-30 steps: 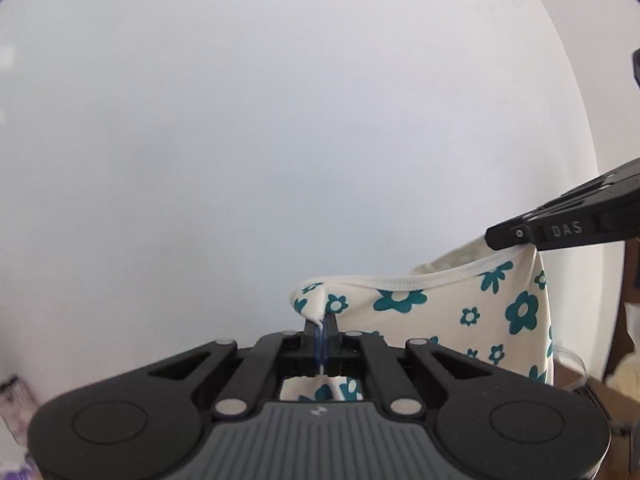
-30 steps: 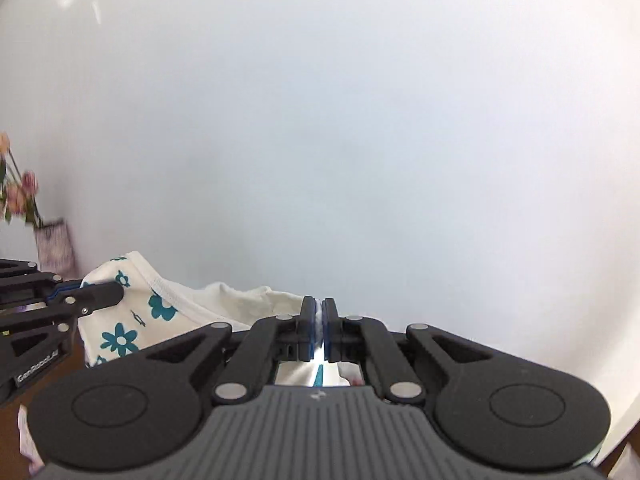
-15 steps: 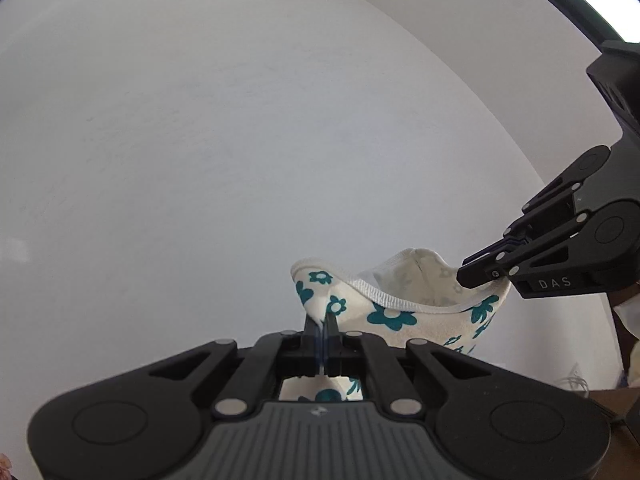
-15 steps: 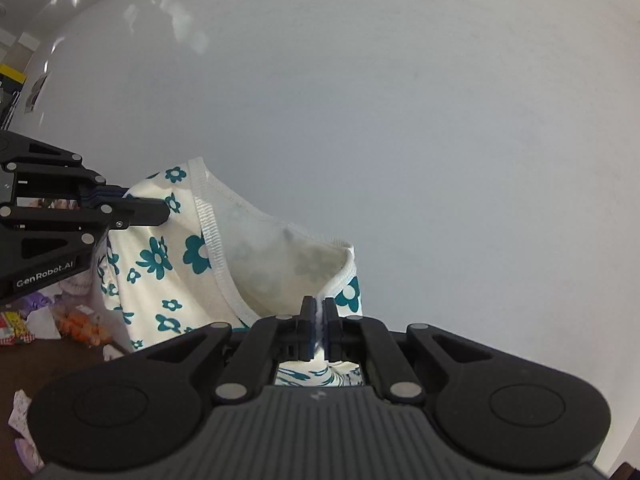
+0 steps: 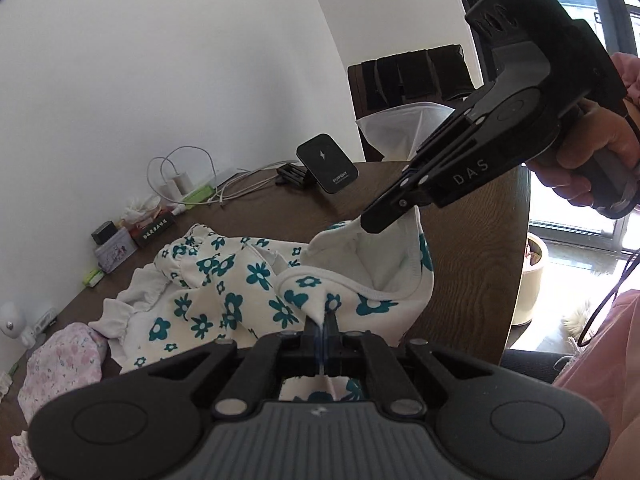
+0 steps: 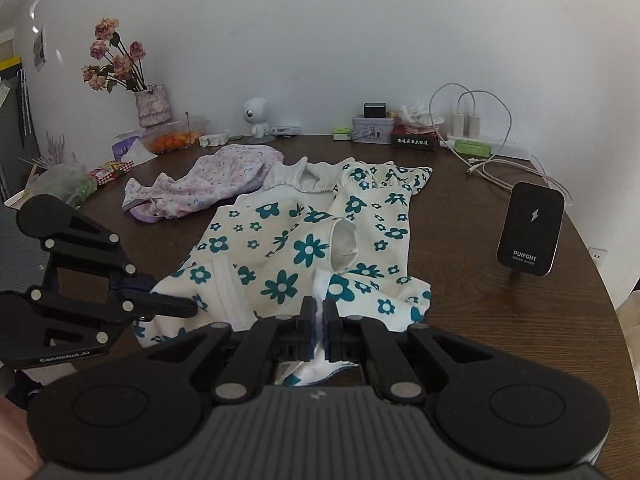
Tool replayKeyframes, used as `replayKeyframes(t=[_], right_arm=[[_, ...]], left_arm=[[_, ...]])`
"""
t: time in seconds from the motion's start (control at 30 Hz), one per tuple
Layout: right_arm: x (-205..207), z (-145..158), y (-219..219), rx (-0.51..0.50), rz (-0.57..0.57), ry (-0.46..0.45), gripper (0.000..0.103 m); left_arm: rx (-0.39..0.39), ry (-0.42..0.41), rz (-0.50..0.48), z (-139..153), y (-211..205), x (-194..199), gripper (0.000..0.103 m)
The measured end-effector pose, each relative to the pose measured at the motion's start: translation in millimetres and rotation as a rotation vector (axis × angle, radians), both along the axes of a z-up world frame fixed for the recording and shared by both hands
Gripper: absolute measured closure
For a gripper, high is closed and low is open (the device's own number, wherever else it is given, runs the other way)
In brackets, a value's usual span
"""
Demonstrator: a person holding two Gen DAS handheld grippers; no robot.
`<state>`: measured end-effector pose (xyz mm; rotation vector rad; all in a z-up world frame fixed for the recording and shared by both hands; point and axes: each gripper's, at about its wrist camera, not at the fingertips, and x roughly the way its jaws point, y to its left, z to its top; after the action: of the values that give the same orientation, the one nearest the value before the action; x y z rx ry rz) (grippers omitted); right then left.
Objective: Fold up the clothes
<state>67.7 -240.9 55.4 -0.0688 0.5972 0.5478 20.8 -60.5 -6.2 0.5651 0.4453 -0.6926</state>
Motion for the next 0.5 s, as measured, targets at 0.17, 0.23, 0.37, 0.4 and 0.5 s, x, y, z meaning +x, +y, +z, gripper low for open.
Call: replayKeyframes(t=[0.17,0.23,0.37,0.4,0.5], right_arm=[[-6.8,-9.8,0.5,-0.051,0.024,0.043,0.093],[-5.6,-14.4,1.9,-0.089,0.037,0.055,0.083],[-5.7,-10.3,9.1,-0.196,0.062,0.004,0.062],[-4.3,-8.5,10.6,-0.216,0.069,-0.004,0.061],[5.8,-7.1,15.4,-0.276,0.092,-0.006,0.057]], left_arm=[[-0.004,0.016,0.003,5.8,1.4,-0.2,0.102],[0.0,0.026,-0.005,8.5,1.7,-11.6,0.1],[-0.019,0.09,-0.021,8.0,3.8,-16.7,0.089],[-0.039,0.117,-0.019,8.9,6.9,-15.4,0.086],[-0.134,0.219,0.005,17.9,20.1,-7.7,0.064]])
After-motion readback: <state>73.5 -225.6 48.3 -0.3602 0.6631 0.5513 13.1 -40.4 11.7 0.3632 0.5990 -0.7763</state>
